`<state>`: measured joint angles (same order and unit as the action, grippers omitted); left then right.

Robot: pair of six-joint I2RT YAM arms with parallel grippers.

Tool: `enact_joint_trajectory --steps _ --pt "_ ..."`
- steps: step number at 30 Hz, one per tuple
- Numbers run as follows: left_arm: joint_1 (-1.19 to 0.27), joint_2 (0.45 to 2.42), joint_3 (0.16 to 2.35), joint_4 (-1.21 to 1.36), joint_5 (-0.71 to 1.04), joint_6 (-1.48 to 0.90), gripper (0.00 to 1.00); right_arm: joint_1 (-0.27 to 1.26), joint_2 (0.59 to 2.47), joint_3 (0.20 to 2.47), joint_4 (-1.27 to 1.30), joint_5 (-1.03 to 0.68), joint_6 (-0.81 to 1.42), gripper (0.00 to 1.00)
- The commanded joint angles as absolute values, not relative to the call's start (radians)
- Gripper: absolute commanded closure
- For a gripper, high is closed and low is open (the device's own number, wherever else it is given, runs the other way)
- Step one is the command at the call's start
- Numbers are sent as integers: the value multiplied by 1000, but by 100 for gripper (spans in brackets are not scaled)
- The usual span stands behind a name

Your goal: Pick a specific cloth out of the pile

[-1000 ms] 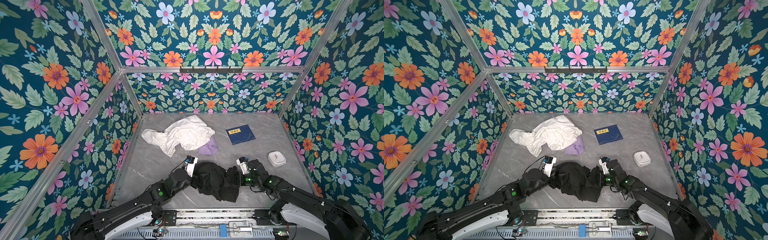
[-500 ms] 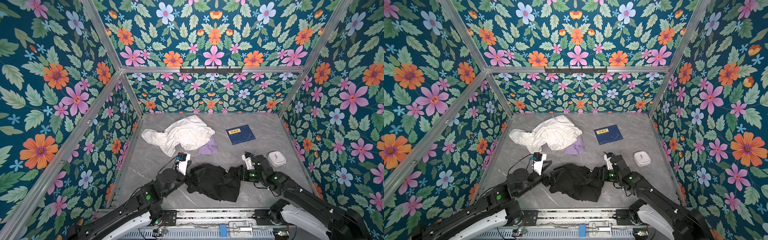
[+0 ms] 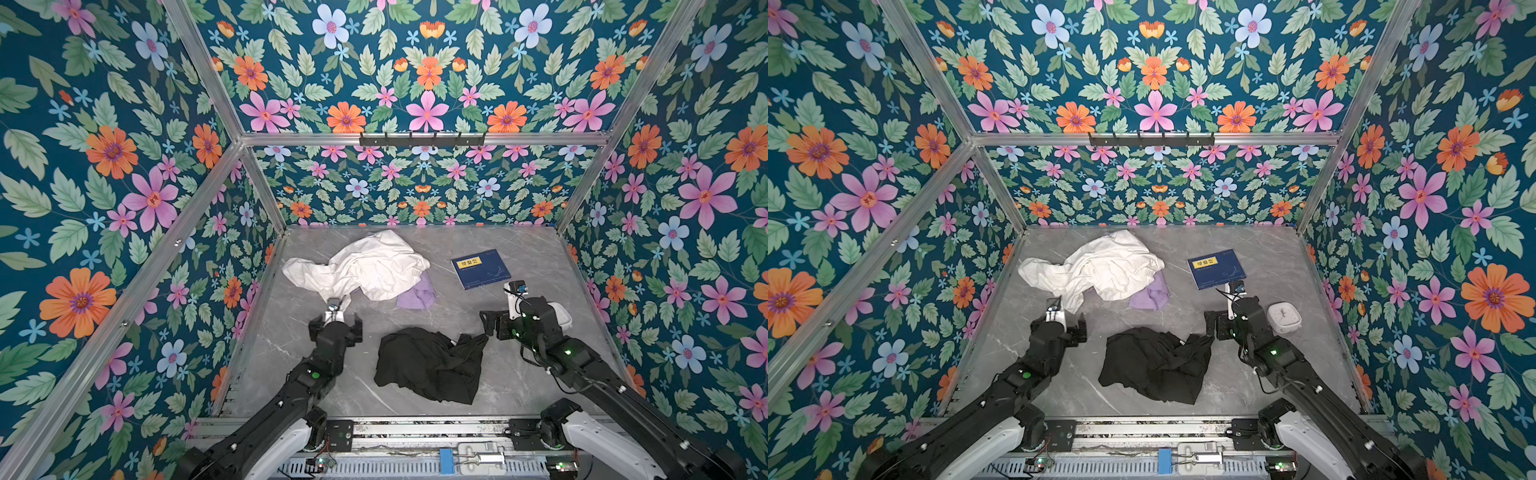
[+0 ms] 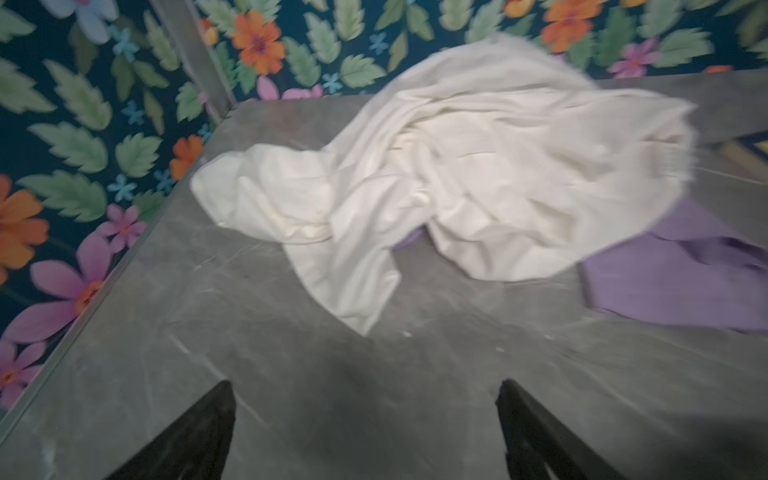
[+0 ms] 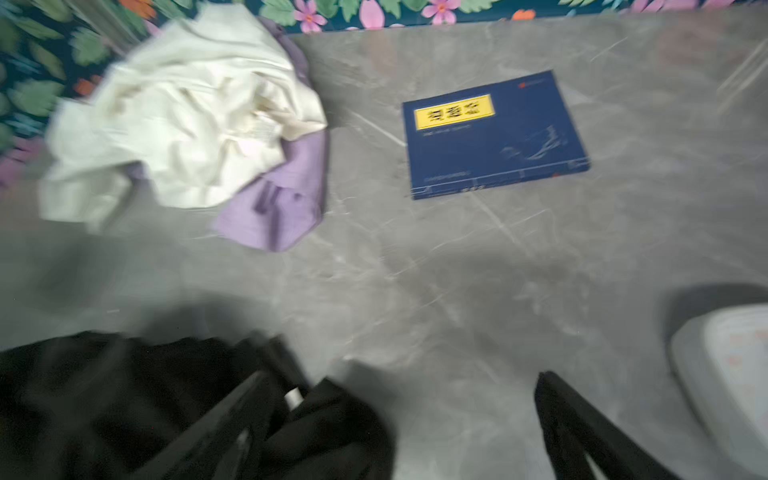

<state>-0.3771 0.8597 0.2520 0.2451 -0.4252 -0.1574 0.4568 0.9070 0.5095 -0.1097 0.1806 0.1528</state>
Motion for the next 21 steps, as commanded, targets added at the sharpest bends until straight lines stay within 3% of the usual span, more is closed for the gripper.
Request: enact_joint_trajectory --steps 1,6,9,11,17,21 --pt "-219 1003 295 501 -292 -78 7 435 1005 396 361 394 -171 1" --pt "-138 1278 345 679 -324 18 5 313 1117 310 571 324 -111 1" --pt "-121 1419 313 940 -317 39 5 262 1145 264 662 305 -118 1" --pt "-123 1467 308 1042 -251 108 5 189 1170 235 727 218 -89 4" --pt "-44 1600 274 1227 -204 -22 8 74 1322 216 962 108 -26 3" --pt "-32 1621 273 1282 -203 -23 0 59 1416 226 1044 102 -16 3"
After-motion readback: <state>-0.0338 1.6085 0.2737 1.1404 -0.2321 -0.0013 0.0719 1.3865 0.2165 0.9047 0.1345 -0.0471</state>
